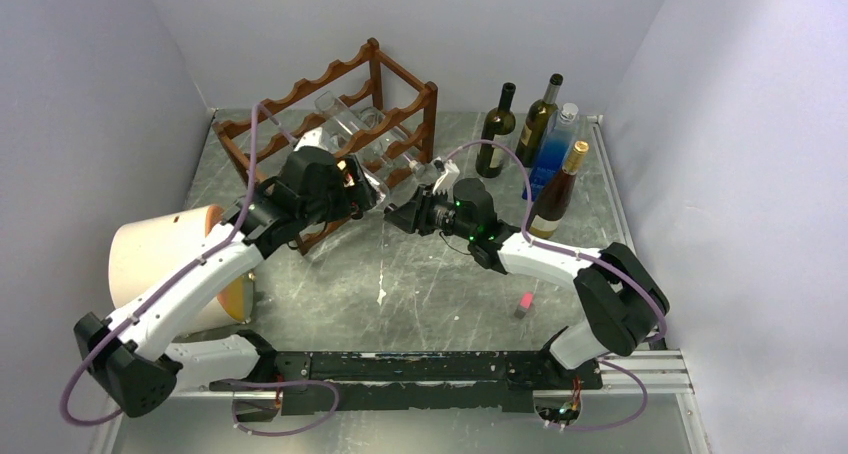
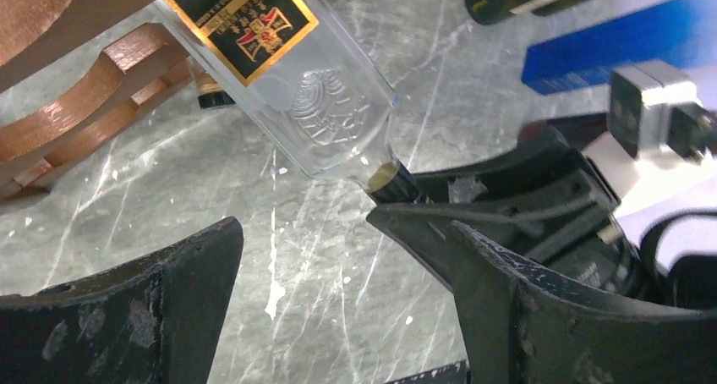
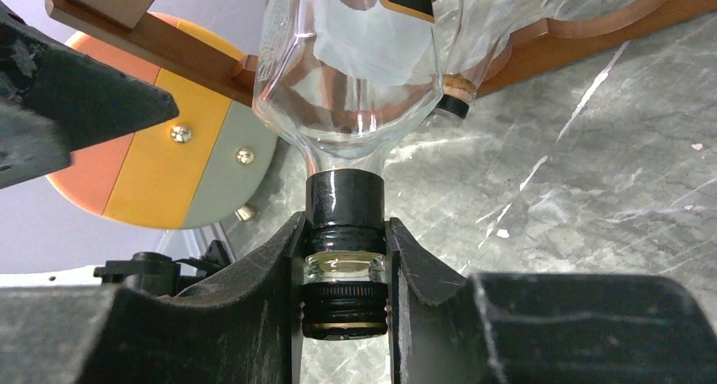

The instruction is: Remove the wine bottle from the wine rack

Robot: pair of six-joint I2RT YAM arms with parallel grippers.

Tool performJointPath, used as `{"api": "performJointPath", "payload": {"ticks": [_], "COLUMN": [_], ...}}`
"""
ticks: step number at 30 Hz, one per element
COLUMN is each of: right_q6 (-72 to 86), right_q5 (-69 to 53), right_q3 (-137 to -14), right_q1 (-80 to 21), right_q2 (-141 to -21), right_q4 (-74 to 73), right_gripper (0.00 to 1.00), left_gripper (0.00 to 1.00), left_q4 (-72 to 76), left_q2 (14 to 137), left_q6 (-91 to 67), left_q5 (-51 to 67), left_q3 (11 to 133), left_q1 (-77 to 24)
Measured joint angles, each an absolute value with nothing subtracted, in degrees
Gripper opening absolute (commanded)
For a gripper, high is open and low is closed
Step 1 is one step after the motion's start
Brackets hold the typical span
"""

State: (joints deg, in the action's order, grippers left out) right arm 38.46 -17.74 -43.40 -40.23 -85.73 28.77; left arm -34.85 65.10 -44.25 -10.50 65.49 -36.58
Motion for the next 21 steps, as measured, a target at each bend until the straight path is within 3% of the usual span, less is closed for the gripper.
{"api": "performJointPath", "payload": {"ticks": [8, 21], "right_q6": [37.10, 35.55], "right_q5": [-17.34, -17.39], "right_q3": [-42.89, -41.01], "right_q1": [-40.23, -40.23], "right_q2": [-84.79, -83.15], "right_q4": [28.34, 28.62], "right_gripper": [0.00, 0.00], "left_gripper": [0.93, 0.93], "left_q4": [-37.69, -33.78], "left_q2": [74.70, 80.95], "left_q6": [-56.75, -62.30], "left_q5": [-22.46, -25.04], "left_q3": [68.01, 71.20], "left_q1": [-39.24, -39.57]}}
